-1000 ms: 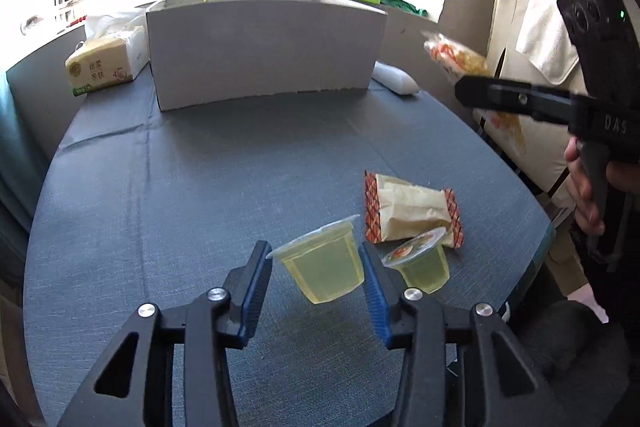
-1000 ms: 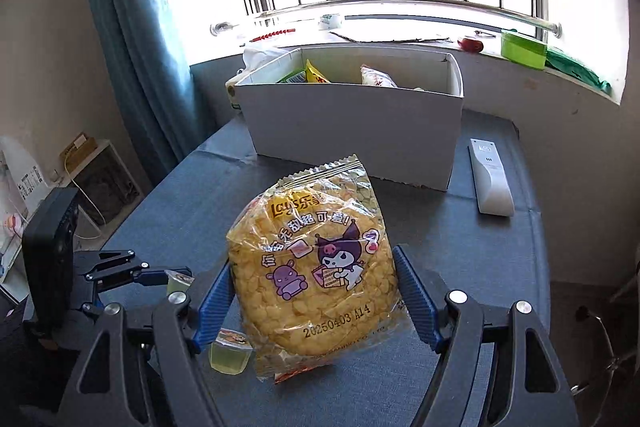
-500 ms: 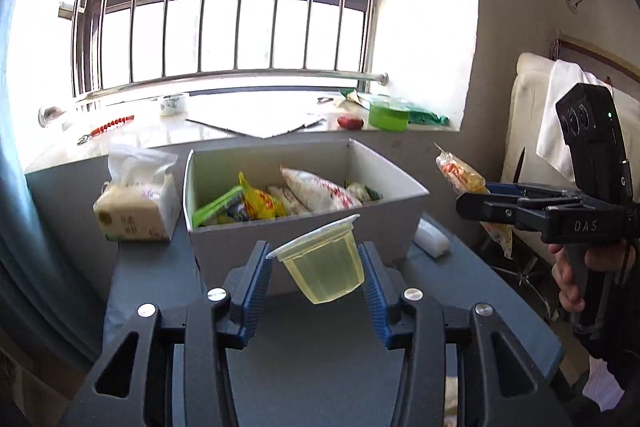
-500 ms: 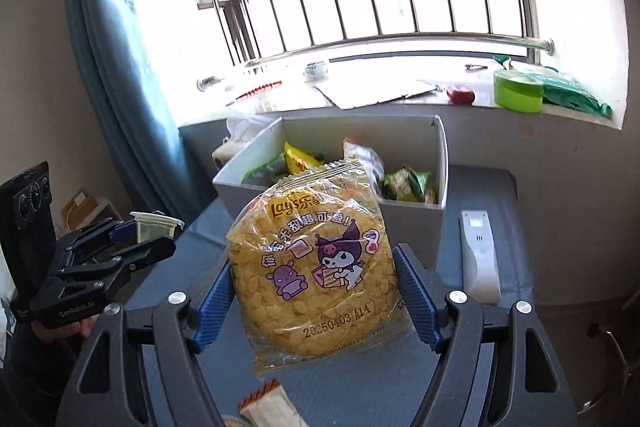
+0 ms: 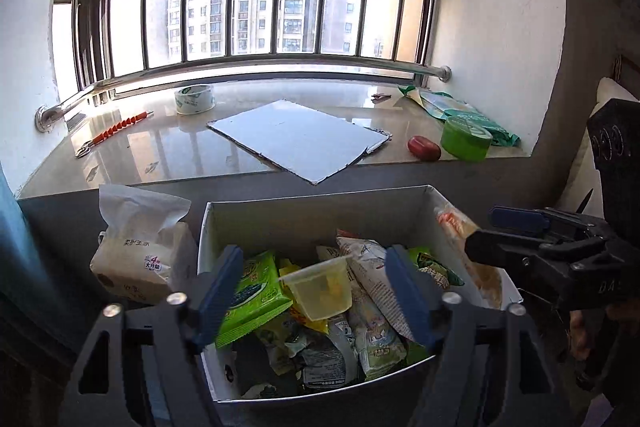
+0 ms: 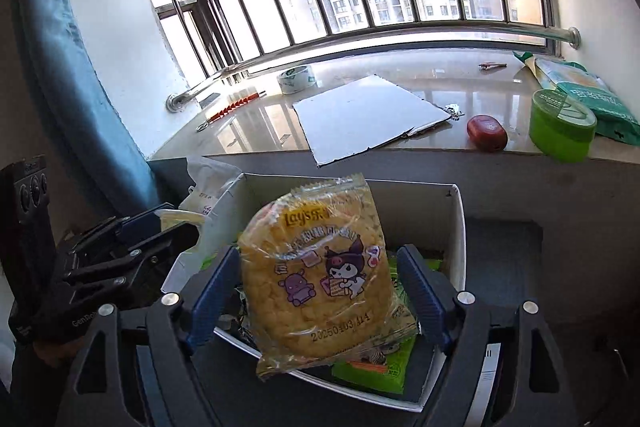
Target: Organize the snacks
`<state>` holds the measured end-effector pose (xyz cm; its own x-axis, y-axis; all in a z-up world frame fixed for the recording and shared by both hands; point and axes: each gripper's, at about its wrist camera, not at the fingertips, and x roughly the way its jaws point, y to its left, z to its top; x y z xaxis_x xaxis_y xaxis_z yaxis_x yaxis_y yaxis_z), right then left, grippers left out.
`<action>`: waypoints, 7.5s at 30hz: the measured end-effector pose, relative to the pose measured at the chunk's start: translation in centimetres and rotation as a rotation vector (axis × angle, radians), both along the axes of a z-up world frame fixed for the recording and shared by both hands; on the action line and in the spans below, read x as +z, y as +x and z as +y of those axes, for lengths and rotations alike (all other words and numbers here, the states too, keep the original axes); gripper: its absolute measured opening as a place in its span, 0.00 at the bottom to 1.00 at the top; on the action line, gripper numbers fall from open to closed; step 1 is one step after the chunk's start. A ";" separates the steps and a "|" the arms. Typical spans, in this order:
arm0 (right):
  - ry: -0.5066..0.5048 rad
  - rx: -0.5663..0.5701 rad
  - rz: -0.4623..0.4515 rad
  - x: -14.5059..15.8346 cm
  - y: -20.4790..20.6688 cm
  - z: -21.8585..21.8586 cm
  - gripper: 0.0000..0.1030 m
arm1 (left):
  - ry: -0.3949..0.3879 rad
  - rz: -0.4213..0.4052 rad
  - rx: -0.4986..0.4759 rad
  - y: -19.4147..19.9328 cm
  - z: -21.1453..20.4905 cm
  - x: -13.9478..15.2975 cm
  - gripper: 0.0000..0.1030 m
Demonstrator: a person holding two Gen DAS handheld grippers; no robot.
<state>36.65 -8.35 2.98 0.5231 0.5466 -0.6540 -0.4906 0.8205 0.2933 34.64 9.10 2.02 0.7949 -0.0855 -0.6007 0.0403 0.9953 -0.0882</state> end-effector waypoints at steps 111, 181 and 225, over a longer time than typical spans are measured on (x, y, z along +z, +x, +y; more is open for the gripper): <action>-0.050 -0.071 -0.123 1.5 -0.9 -0.2 0.45 | -0.082 -0.011 -0.088 0.6 0.3 -0.1 0.32; -0.059 -0.139 -0.319 6.1 -35.2 -7.4 1.00 | 0.005 -0.168 0.067 -33.8 -8.0 4.6 1.00; -0.053 -0.122 -0.321 6.0 -35.4 -7.6 1.00 | 0.009 -0.153 0.064 -33.4 -7.9 4.0 1.00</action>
